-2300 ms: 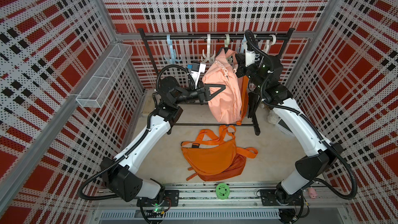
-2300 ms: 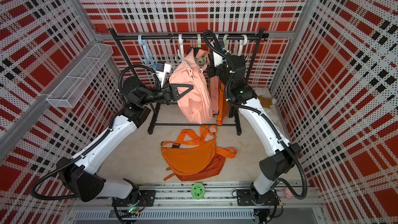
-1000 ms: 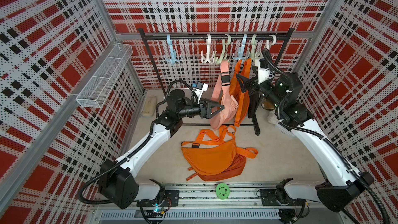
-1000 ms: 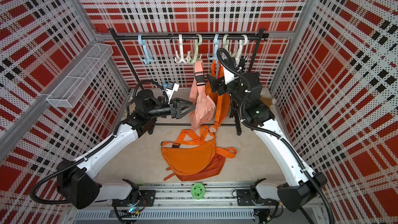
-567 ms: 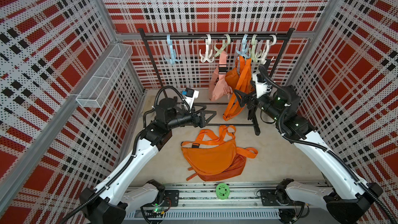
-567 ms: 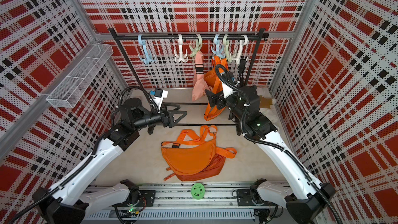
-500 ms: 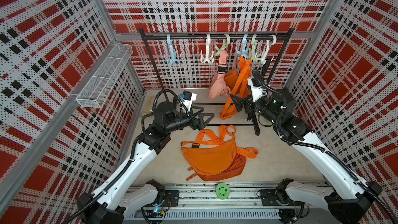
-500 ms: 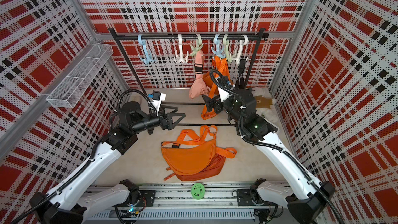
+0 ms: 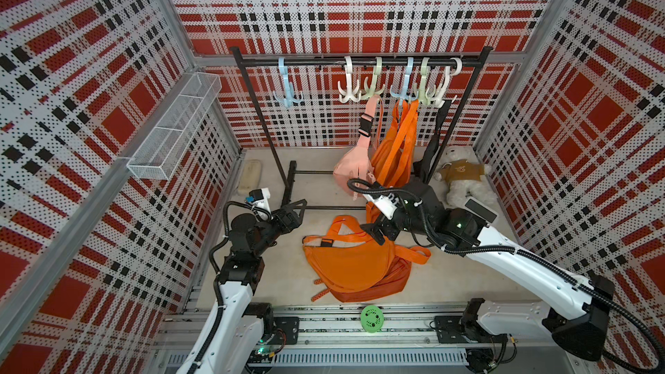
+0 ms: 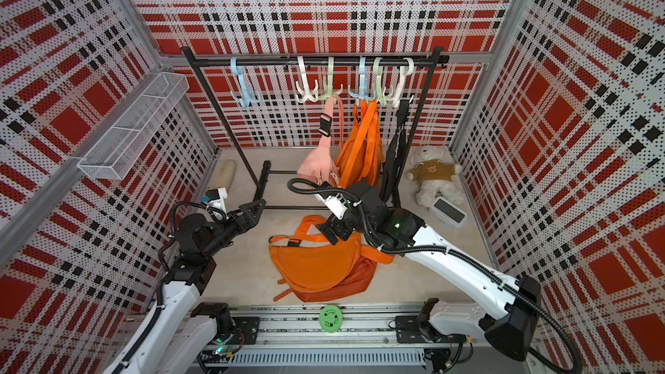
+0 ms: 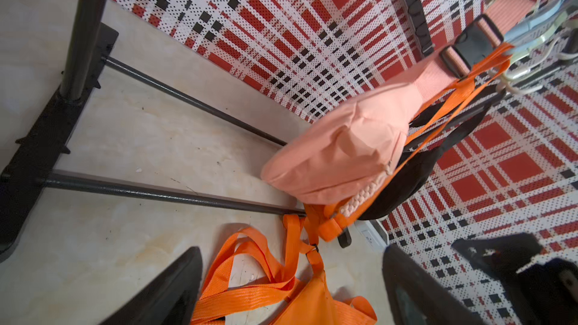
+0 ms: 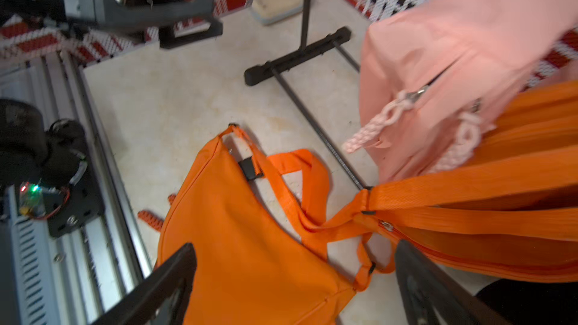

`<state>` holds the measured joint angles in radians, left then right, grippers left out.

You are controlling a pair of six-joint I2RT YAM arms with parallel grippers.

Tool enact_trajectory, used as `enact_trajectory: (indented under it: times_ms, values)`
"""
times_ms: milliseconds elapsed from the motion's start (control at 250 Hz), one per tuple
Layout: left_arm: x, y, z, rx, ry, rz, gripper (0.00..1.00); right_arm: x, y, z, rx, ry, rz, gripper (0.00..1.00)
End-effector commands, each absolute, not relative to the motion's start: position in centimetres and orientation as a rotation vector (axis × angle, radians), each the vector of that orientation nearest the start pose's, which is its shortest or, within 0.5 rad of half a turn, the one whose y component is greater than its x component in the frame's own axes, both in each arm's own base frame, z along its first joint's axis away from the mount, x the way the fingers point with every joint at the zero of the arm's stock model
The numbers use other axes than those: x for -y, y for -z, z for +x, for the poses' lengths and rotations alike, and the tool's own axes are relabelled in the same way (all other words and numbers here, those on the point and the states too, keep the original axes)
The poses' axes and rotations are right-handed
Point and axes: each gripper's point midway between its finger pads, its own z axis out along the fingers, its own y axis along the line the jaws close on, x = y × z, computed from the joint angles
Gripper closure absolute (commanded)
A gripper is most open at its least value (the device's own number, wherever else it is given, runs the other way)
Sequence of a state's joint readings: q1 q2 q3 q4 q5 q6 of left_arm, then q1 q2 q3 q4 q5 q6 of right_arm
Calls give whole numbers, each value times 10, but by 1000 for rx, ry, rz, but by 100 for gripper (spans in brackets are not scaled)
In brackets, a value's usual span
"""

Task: Hang the bag on a hook
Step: Pick up the bag from the bag.

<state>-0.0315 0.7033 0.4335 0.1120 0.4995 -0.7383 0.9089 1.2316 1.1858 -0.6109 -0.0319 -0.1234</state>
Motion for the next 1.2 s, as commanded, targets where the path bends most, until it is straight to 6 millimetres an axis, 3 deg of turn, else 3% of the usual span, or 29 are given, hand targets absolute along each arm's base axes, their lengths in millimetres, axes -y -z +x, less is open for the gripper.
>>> enact_trajectory:
  times_ms: [0,108,320,532,712,796,844,885,953,997,1197]
  values:
    - [92,-267,284,-1700,1045,-238,8,-296,-225,198,-2066,-444,-1262,0]
    - [92,-270,280,-1689,1052,-237,8,-301,-202,180,-2136,-465,-1324,0]
    - [101,-277,270,-1669,1078,-197,8,-319,-161,162,-2210,-397,-1436,0]
    - [107,-287,254,-1690,1000,-120,8,-336,-117,138,-2289,-356,-1607,0]
    - [94,-293,245,-1676,901,-159,8,-357,-84,125,-2314,-346,-1656,2]
    - [86,-296,240,-1642,869,-190,8,-361,-75,129,-2319,-326,-1630,6]
    - [83,-298,237,-1631,857,-200,8,-359,-68,135,-2329,-276,-1600,15]
    - [81,-299,234,-1628,847,-205,8,-356,-64,144,-2334,-204,-1569,28]
    - [81,-303,231,-1620,840,-190,8,-353,-61,150,-2348,-141,-1556,82]
    - [81,-307,228,-1607,842,-179,8,-356,-63,146,-2342,-167,-1563,100]
    - [81,-318,223,-1571,845,-166,8,-371,-114,142,-2224,-370,-1484,100]
